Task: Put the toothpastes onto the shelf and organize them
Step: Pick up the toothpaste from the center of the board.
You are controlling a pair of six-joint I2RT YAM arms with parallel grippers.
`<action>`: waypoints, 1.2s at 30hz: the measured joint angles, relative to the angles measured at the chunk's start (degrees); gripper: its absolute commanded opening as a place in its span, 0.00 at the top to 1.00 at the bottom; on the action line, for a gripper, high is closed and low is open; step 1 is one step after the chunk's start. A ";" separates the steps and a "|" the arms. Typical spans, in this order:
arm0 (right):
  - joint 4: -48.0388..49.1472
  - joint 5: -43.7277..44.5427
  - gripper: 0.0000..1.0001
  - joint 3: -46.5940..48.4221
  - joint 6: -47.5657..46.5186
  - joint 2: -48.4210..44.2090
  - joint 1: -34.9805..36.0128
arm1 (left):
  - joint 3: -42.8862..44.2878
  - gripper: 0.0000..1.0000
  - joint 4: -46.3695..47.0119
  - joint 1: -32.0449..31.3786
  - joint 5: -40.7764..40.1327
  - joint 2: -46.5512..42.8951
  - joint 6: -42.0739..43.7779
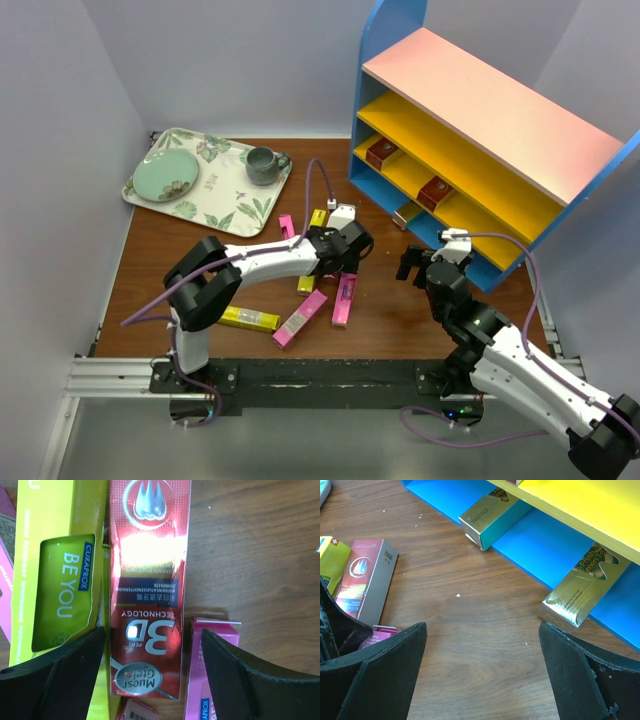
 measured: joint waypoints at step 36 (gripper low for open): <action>1.33 -0.68 0.02 -0.55 -0.24 0.63 0.00 | 4.72 0.63 1.36 2.73 4.46 7.63 1.90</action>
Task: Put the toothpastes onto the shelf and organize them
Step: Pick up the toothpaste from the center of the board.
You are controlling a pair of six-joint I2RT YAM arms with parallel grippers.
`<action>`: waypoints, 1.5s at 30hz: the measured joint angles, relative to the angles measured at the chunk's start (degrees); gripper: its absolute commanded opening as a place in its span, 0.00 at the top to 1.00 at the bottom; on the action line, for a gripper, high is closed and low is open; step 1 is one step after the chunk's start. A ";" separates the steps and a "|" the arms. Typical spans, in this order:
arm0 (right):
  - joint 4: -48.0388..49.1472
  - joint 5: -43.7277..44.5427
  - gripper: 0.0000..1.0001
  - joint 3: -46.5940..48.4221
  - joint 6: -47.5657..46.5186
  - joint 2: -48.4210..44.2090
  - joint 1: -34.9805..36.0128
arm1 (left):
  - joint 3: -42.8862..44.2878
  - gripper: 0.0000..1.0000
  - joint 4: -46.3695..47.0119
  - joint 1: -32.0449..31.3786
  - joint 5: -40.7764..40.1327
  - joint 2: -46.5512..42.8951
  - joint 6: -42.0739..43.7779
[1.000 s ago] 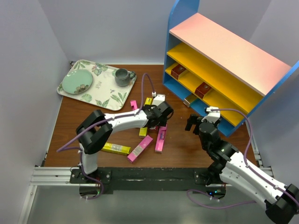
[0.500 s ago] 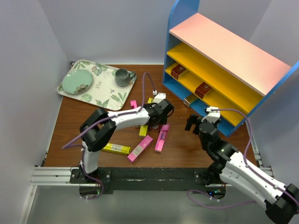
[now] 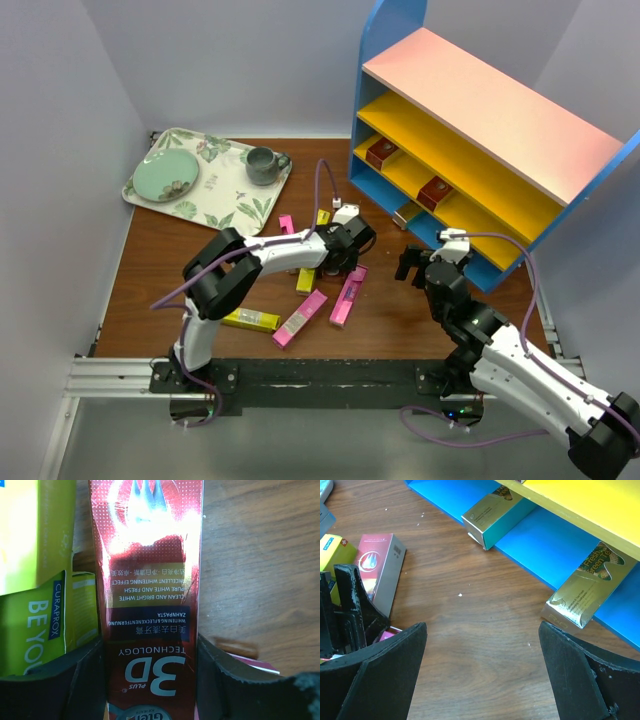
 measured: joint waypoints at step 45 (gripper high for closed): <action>-11.65 -59.71 0.02 17.25 -24.52 -2.54 -0.04 | -14.56 0.87 -19.93 0.11 40.17 -50.66 72.30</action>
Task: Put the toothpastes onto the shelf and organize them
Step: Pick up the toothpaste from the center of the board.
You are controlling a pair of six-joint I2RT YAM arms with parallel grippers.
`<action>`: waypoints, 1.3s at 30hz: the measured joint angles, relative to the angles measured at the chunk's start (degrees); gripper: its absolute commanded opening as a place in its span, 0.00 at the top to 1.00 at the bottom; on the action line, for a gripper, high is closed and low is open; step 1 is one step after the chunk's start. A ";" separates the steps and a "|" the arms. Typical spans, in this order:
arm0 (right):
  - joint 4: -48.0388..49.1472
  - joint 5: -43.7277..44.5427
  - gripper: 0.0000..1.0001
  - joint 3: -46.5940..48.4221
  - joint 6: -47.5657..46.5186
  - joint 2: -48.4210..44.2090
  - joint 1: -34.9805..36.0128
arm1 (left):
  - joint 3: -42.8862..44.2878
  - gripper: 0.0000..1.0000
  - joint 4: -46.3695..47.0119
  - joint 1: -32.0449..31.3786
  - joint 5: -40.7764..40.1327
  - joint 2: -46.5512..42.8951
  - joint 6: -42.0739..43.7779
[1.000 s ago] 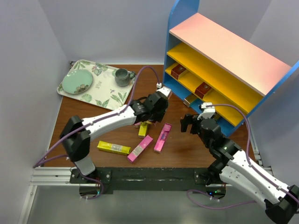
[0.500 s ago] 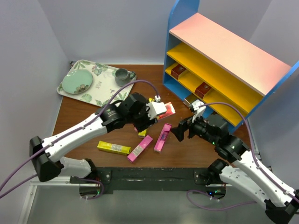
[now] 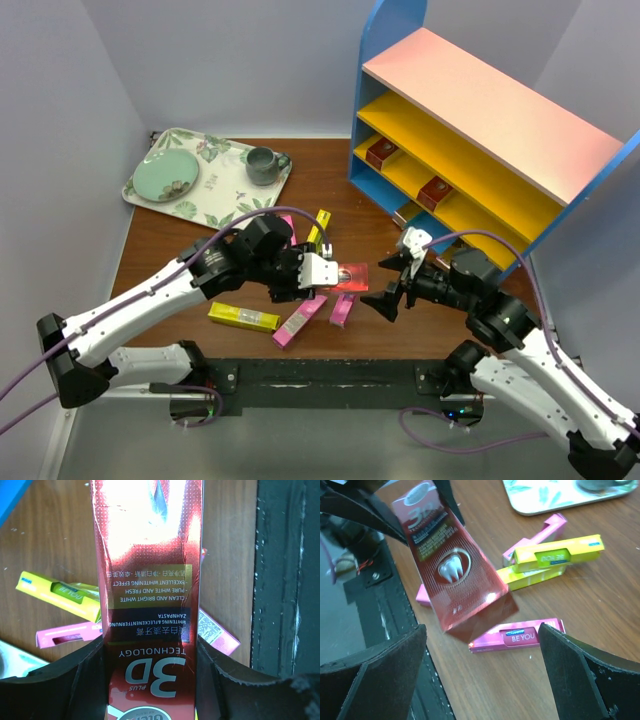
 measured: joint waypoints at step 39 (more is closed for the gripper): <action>-7.61 15.37 0.50 10.67 -16.04 21.31 25.00 | -6.49 0.78 0.39 1.55 10.82 -1.05 6.10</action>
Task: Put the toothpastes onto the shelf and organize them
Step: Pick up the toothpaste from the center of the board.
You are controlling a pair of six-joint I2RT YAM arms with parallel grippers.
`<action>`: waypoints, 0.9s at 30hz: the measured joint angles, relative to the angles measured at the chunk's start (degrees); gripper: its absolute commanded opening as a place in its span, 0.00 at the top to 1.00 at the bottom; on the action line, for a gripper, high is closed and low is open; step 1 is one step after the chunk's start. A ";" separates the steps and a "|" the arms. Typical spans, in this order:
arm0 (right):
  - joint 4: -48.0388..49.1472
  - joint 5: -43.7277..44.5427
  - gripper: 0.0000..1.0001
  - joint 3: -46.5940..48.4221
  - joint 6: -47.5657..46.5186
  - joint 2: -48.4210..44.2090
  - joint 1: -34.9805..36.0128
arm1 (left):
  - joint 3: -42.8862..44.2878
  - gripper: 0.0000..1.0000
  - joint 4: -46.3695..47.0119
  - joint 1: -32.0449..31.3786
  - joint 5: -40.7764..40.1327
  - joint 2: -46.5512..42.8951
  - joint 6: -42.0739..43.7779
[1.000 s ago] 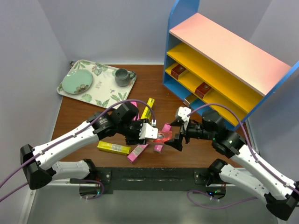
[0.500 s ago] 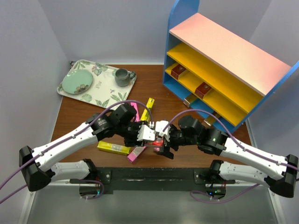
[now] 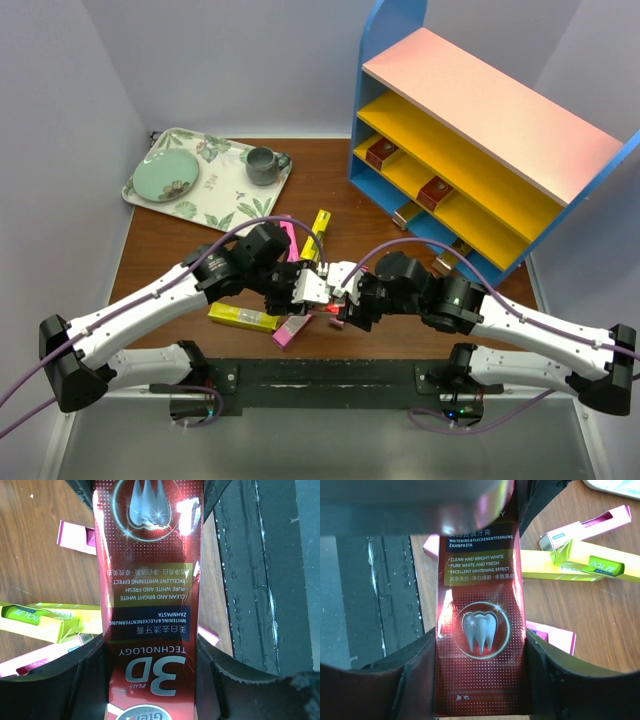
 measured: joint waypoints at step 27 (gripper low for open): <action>-10.60 18.88 0.97 2.19 16.92 4.76 0.59 | -7.08 0.00 22.69 7.85 -15.45 -14.62 -8.28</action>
